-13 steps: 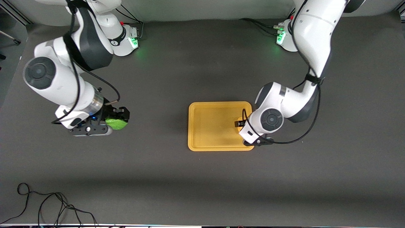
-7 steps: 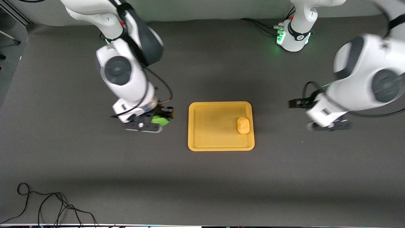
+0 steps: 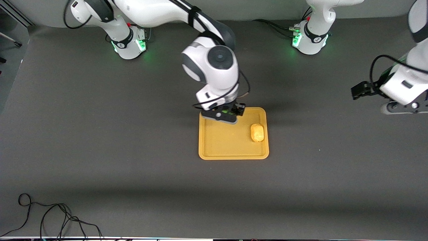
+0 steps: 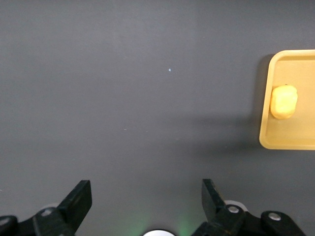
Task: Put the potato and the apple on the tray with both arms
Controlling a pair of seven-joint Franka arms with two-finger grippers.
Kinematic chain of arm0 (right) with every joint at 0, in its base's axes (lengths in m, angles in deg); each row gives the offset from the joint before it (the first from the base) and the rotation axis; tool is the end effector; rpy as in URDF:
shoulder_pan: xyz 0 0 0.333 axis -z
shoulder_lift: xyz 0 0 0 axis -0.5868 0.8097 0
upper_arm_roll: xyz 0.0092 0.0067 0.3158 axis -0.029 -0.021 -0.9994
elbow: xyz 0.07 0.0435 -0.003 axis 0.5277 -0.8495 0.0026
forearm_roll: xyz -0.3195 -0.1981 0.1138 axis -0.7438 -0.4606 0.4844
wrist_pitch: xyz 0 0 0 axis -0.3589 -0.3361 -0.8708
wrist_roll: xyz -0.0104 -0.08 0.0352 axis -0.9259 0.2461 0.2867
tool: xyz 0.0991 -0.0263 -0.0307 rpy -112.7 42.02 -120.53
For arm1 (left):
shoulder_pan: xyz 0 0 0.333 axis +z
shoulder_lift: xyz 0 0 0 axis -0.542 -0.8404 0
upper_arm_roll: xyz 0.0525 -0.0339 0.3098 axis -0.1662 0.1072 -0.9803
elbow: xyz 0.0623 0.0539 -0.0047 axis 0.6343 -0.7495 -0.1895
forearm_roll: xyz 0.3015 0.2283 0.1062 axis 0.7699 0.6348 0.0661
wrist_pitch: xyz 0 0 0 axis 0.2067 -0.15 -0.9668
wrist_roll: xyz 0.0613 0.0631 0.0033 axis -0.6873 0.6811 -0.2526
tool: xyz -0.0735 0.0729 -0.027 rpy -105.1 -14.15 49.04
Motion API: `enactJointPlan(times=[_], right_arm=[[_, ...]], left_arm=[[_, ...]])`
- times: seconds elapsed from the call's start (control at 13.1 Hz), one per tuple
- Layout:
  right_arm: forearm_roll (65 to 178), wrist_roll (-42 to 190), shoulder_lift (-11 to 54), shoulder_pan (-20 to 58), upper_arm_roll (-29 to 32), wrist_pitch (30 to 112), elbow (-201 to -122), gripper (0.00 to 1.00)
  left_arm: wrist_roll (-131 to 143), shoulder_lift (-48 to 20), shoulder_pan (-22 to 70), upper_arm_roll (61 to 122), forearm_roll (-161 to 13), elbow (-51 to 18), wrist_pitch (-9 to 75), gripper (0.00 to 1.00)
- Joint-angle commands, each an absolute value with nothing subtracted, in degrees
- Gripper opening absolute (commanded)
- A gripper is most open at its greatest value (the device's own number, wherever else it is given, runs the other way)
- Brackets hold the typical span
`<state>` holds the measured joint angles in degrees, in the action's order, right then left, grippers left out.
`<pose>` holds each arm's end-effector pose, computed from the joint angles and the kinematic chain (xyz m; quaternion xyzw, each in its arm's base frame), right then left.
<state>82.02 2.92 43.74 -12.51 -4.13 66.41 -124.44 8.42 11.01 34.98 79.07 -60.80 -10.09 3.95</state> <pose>0.5127 0.5744 0.3587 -0.9886 0.1454 -0.0352 0.0155 0.5490 -0.0261 0.5933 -0.9981 -0.0037 0.0490 0.0373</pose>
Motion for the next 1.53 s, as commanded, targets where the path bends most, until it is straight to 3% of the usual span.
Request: enactJointPlan(times=[0.0, 0.38, 0.61, 0.69, 0.76, 0.99, 1.45], right_arm=[[80.2, 1.7, 52.0, -12.4, -3.3, 70.4, -119.9, 0.50], [79.2, 1.7, 58.6, -12.0, -3.3, 78.6, -120.1, 0.50], [79.2, 1.8, 59.1, -12.1, -3.3, 79.1, -120.1, 0.54], [79.2, 1.7, 59.3, -12.1, -3.3, 79.1, -120.2, 0.95], [79.1, 1.8, 59.5, -12.0, -3.3, 79.1, -120.4, 1.00], [79.5, 1.9, 56.7, -12.0, -3.3, 77.1, -120.5, 1.00], [79.7, 3.4, 40.6, -10.2, -3.1, 56.2, -120.3, 1.00]], left_arm=[[15.3, 15.2, 40.2, 79.3, -62.3, -11.7, 4.7, 0.99], [12.9, 16.9, 40.2, 79.5, -64.3, -16.3, 8.4, 0.99], [12.6, 16.6, 39.1, 79.6, -64.3, -17.5, 9.6, 0.99], [12.6, 16.8, 39.0, 79.6, -64.3, -18.5, 10.6, 0.99], [13.1, 17.2, 38.4, 79.6, -63.4, -20.0, 11.0, 0.99], [12.9, 17.7, 37.7, 79.5, -62.9, -21.3, 11.7, 0.99], [12.8, 16.7, 37.8, 79.4, -63.0, -19.8, 12.3, 0.99]])
